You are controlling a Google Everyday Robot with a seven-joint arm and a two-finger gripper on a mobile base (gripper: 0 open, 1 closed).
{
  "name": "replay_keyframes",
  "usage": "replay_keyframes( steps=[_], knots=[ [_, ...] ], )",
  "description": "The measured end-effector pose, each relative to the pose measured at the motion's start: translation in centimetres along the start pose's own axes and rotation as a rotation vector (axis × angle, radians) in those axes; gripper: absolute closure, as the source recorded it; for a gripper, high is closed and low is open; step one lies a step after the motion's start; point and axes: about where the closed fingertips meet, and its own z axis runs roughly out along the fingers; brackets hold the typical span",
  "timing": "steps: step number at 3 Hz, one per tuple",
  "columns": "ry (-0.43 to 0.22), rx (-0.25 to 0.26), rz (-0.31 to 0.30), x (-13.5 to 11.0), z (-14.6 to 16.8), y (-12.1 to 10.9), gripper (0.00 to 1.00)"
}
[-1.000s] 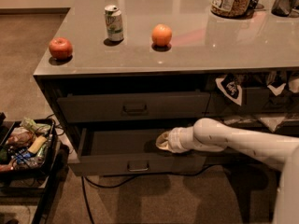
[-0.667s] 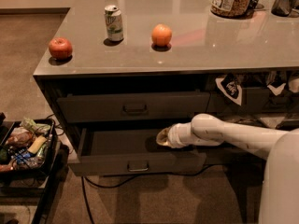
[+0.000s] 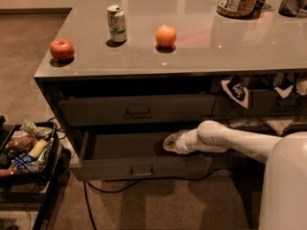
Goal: Open middle drawer
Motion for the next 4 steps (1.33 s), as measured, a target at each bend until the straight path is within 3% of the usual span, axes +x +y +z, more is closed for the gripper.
replay_keyframes(
  steps=[2, 4],
  knots=[
    [0.018, -0.075, -0.093, 1.9, 2.7, 1.8, 1.00],
    [0.022, -0.171, -0.096, 0.9, 1.2, 5.8, 1.00]
  ],
)
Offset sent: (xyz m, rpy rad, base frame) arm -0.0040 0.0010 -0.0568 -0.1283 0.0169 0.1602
